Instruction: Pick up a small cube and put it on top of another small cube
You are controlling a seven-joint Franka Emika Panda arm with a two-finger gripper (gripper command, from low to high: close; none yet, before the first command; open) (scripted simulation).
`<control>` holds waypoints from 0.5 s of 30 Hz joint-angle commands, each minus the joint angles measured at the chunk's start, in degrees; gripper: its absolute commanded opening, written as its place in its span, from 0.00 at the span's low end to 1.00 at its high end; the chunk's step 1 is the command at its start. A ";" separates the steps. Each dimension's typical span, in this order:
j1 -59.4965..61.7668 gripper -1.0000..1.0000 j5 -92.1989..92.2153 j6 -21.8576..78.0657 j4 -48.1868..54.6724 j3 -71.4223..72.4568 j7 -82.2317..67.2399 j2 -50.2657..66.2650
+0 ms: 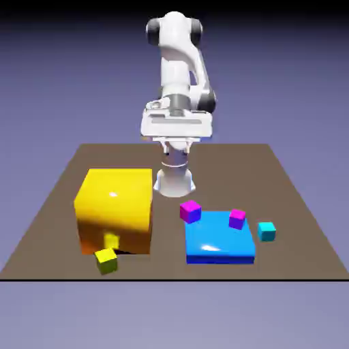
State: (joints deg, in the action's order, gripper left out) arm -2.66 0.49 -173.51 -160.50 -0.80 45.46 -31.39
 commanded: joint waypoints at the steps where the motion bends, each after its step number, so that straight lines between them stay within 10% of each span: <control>1: -1.64 0.50 0.41 0.42 0.42 -0.66 2.50 1.05; 15: -24.54 0.50 6.08 6.24 6.23 -9.89 37.38 15.77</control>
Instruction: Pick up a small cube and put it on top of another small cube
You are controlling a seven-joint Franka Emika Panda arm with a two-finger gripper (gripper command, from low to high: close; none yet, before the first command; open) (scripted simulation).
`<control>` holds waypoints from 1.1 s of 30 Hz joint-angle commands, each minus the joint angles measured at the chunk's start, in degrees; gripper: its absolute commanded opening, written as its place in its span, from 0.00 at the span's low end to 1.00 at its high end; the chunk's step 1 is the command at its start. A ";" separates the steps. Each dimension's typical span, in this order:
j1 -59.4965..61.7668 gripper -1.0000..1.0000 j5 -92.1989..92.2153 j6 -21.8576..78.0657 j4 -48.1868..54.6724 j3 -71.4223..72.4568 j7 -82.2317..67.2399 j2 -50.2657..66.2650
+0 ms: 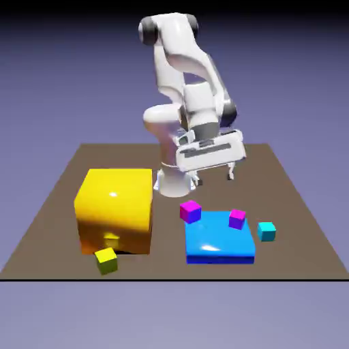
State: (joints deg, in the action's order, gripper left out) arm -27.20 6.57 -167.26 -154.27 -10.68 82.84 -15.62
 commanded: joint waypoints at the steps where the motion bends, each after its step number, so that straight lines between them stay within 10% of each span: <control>1: -1.64 0.50 0.41 0.42 0.42 -0.66 2.50 1.05; 33: -50.97 0.50 12.64 12.97 12.94 -20.55 77.66 32.76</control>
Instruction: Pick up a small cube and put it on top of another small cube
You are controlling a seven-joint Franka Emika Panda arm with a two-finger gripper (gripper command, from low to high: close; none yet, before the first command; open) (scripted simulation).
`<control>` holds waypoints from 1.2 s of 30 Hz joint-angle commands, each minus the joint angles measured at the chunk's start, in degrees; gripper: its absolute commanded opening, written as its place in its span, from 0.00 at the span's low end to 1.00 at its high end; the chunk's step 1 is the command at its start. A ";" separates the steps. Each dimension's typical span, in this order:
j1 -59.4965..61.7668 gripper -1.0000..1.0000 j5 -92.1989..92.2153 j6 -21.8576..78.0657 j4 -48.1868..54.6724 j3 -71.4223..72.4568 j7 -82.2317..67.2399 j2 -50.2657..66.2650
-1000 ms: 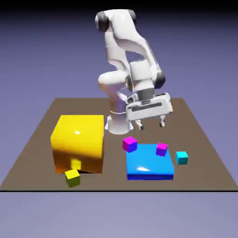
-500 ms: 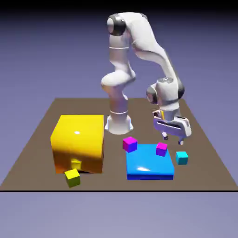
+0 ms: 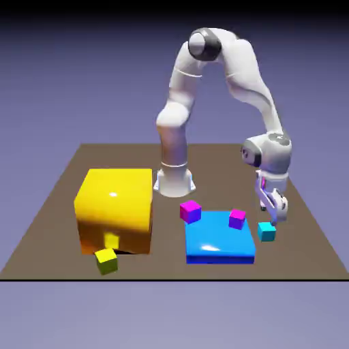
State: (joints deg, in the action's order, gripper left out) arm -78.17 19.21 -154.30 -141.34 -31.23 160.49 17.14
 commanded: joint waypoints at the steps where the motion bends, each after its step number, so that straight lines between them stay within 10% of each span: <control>1: 1.67 0.50 1.92 -1.45 0.56 2.07 -1.43 2.02; 6: 9.11 0.50 10.45 -7.89 3.06 11.29 -7.80 11.01; 7: 9.11 0.00 10.45 -7.89 3.06 11.29 -7.80 11.01; 16: -3.98 0.00 -1.81 6.37 2.96 4.65 -5.62 -3.58; 36: 8.77 0.00 32.37 55.29 25.54 -23.19 -15.02 21.83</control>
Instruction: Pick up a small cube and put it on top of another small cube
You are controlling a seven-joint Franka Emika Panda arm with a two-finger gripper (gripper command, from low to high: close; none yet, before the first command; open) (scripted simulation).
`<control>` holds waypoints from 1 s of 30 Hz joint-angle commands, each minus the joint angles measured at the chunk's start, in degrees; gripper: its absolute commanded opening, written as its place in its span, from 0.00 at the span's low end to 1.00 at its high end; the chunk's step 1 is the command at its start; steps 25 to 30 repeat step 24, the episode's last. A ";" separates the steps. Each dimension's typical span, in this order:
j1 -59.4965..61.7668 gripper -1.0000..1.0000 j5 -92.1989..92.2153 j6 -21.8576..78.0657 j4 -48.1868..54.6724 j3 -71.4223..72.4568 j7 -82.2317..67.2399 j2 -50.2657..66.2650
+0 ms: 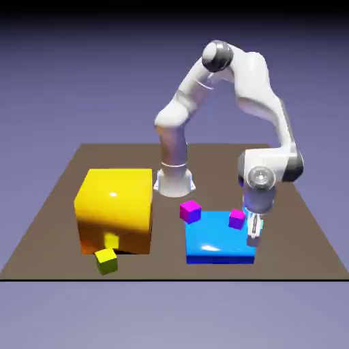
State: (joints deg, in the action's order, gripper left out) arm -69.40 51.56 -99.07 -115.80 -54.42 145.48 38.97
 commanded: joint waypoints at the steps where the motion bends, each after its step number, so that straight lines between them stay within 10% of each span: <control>1: 1.35 0.00 1.73 0.56 0.22 -2.08 0.86 1.75; 13: 19.15 0.00 15.46 -14.13 -6.63 -25.42 20.53 20.54; 21: 26.81 0.00 15.83 -26.10 -6.35 -11.85 20.36 16.63; 22: 26.82 1.00 15.83 -26.10 -6.35 -11.85 20.36 16.63; 30: 25.64 1.00 15.77 -24.27 -6.40 -13.92 20.39 17.22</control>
